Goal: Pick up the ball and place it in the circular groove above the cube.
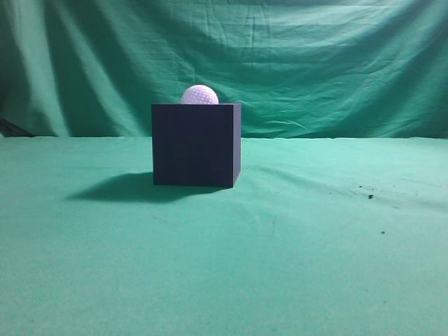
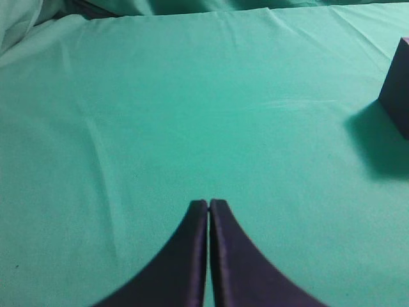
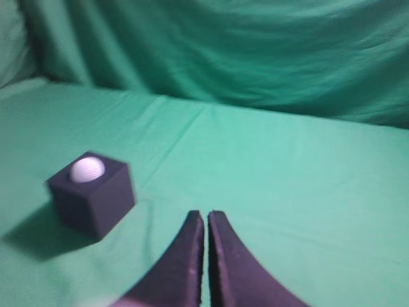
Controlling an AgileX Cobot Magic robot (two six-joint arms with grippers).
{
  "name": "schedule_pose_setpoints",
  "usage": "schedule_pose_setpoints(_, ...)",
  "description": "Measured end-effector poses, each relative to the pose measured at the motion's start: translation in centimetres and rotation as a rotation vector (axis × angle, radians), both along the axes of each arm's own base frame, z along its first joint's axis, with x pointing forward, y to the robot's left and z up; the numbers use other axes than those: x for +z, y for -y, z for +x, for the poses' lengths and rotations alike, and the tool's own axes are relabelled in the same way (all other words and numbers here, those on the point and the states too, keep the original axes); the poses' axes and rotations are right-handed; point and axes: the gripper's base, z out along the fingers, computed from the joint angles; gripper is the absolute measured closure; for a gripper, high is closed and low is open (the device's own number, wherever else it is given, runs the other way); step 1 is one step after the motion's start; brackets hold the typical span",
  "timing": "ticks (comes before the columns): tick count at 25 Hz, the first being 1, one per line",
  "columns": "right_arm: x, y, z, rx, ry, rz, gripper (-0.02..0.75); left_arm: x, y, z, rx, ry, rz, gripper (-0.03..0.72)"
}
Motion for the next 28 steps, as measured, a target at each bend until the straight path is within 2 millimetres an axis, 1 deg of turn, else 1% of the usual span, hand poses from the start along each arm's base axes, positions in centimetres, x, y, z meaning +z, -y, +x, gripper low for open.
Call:
schedule_pose_setpoints(4,-3.7,1.0,-0.8,-0.132,0.079,0.028,0.738,0.0,0.0,0.0,0.000,0.000,0.000,0.688)
schedule_pose_setpoints(7,-6.4,1.4,-1.1,-0.207,0.083,0.047,0.738,0.0,0.0,0.0,0.000,0.000,0.000,0.688)
schedule_pose_setpoints(10,-9.1,1.6,-0.7,-0.257,0.016,0.045,0.738,0.0,0.0,0.0,0.000,0.000,0.000,0.688)
schedule_pose_setpoints(14,-11.7,1.7,-0.4,-0.299,-0.050,0.050,0.738,0.0,0.0,0.0,0.000,0.000,0.000,0.688)
schedule_pose_setpoints(19,-12.2,1.8,-0.4,-0.328,-0.082,0.054,0.738,0.0,0.0,0.0,0.000,0.000,0.000,0.688)
schedule_pose_setpoints(28,-12.2,1.8,-0.5,-0.325,-0.080,0.038,0.738,0.0,0.0,0.0,0.000,0.000,0.000,0.688)
